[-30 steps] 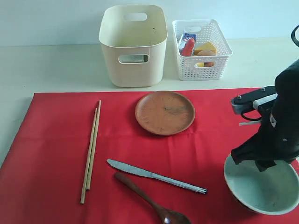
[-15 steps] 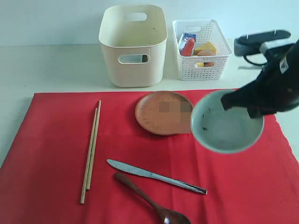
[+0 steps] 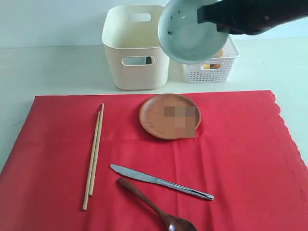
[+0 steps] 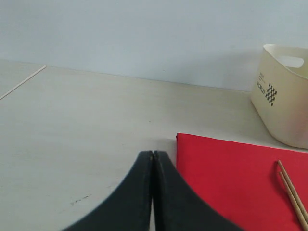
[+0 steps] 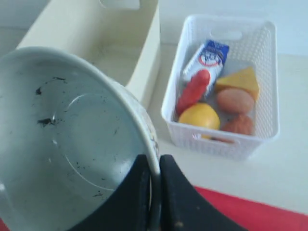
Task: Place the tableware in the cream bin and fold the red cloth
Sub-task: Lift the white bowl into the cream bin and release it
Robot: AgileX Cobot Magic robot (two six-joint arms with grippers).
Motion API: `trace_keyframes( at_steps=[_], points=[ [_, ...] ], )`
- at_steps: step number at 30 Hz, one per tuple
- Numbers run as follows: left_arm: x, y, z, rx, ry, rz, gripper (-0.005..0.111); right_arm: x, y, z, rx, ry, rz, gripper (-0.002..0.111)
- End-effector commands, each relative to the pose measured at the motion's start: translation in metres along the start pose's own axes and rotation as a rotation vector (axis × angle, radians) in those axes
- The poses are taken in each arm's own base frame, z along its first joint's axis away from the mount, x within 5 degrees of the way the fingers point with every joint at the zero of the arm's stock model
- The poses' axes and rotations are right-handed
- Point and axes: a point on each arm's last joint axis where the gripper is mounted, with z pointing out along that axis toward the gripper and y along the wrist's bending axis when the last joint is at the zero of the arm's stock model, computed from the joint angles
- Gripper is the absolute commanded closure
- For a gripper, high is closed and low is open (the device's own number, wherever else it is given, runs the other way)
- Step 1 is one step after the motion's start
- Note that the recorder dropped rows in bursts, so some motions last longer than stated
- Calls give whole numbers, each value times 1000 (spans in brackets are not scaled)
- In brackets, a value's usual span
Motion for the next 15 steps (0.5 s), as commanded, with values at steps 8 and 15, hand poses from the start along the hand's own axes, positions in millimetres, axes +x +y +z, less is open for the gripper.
trace_keyframes(
  at_steps=[8,15],
  points=[
    [1,0,0,7,-6,-4,104,-39,13,61,-74,-210,-7,108],
    [1,0,0,7,-6,-4,104,-55,20,140,-86,-235,-5,108]
  ],
)
